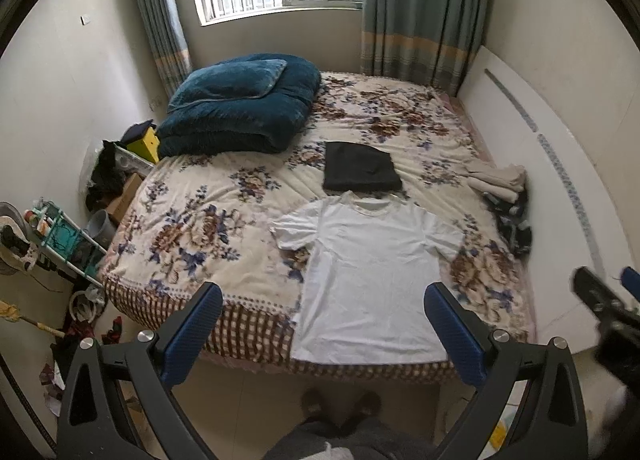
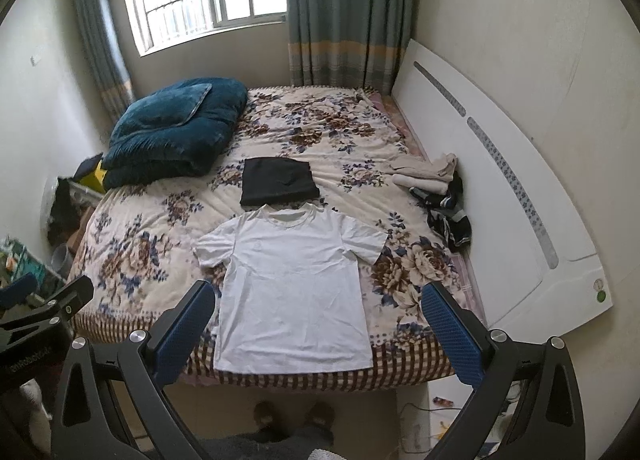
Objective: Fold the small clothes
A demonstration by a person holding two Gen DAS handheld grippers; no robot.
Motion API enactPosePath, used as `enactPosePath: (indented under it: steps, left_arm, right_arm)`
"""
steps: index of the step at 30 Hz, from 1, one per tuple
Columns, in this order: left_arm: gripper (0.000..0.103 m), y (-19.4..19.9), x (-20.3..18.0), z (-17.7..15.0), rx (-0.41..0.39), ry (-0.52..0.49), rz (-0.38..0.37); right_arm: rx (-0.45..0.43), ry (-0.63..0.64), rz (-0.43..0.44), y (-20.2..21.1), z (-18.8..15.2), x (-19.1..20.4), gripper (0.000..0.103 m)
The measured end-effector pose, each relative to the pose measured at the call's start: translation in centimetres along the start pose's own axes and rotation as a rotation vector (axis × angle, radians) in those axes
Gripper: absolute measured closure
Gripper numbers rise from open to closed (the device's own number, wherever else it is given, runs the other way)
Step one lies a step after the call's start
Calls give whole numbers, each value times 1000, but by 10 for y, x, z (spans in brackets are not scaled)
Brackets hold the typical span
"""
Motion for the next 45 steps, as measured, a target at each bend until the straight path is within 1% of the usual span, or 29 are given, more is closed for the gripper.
enactPosePath:
  steps: [3,4,7,8,10,12,13,14,16,18,20,21,22,24,25,27,28,30,32,33,34,35,36,37,38,39,40,42,45]
  left_arm:
    - [0,-43,4,9,-9,15,27]
    - [0,-58,4,12,0,16,33]
    - [0,-112,0,22,36,9,58]
    - [0,-128,-2,24,47,7,67]
    - [0,-166,-10,30,85,0,94]
    - [0,-204,-23,35,131,-7,103]
    - [0,-229,-31,38,153,-8,113]
    - [0,-248,-40,41,174,-11,126]
    - [0,-289,-57,42,213,-10,146]
    - [0,-327,-72,44,238,-3,175]
    - [0,-379,-93,43,275,3,231]
    - [0,-403,-101,40,296,9,248]
    - [0,-420,-106,36,314,14,257]
    - [0,-472,-121,23,403,32,255]
    - [0,-504,-130,13,465,48,227]
    - [0,-543,-144,-1,524,63,193]
    - [0,-567,-153,-11,544,58,188]
    - [0,-594,-165,-22,562,33,196]
    - [0,-624,-175,-33,585,27,181]
    - [0,-635,-177,-37,598,34,166]
    - [0,-648,-177,-41,610,46,143]
    - [0,-658,-179,-43,611,52,130]
    - [0,-665,-179,-44,609,51,127]
    - [0,-671,-178,-46,608,44,136]
    - [0,-674,-176,-47,608,40,144]
    - [0,-675,-173,-47,607,43,146]
    - [0,-674,-167,-45,601,55,145]
    - [0,-669,-154,-41,588,78,143]
    - [0,-656,-131,-31,555,107,153]
  right_arm:
    - [2,-58,-17,-32,-4,-13,0]
    - [5,-87,-40,-45,-1,-21,0]
    - [25,-170,-96,-92,-7,-50,0]
    - [44,-217,-104,-113,-6,-63,2]
    - [80,-313,-89,-154,-11,-95,9]
    - [122,-416,-79,-199,-17,-127,21]
    - [141,-464,-76,-222,-24,-144,23]
    - [168,-535,-65,-254,-26,-165,25]
    - [193,-625,-41,-304,-43,-203,25]
    - [215,-728,27,-368,-60,-242,25]
    - [242,-866,108,-441,-79,-282,25]
    - [260,-918,116,-473,-87,-296,25]
    - [273,-988,124,-516,-99,-317,25]
    - [276,-1063,131,-574,-112,-340,25]
    - [276,-1112,123,-612,-123,-355,25]
    - [293,-1164,134,-671,-135,-371,25]
    - [303,-1178,138,-689,-138,-372,25]
    - [322,-1230,147,-734,-149,-377,25]
    - [299,-1277,183,-773,-157,-381,25]
    - [292,-1283,177,-789,-159,-381,25]
    - [266,-1291,179,-795,-158,-381,28]
    - [222,-1295,177,-801,-156,-379,36]
    - [195,-1285,161,-804,-153,-376,55]
    - [174,-1267,142,-805,-149,-373,68]
    - [157,-1240,125,-808,-143,-368,88]
    - [153,-1211,95,-808,-136,-364,89]
    - [131,-1149,58,-807,-123,-355,90]
    - [121,-1019,8,-799,-96,-332,92]
    - [117,-679,-56,-795,-41,-272,92]
Point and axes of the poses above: each gripper's, at about its wrist camera, not at the fingertips, and y roughly against the way its jaws point, x to its left, z to its top, the point moved 2 cm from there along -y, roughly the way its jaws point, and after that the axes turned 9 degrees about z, right-handed, at the moved point
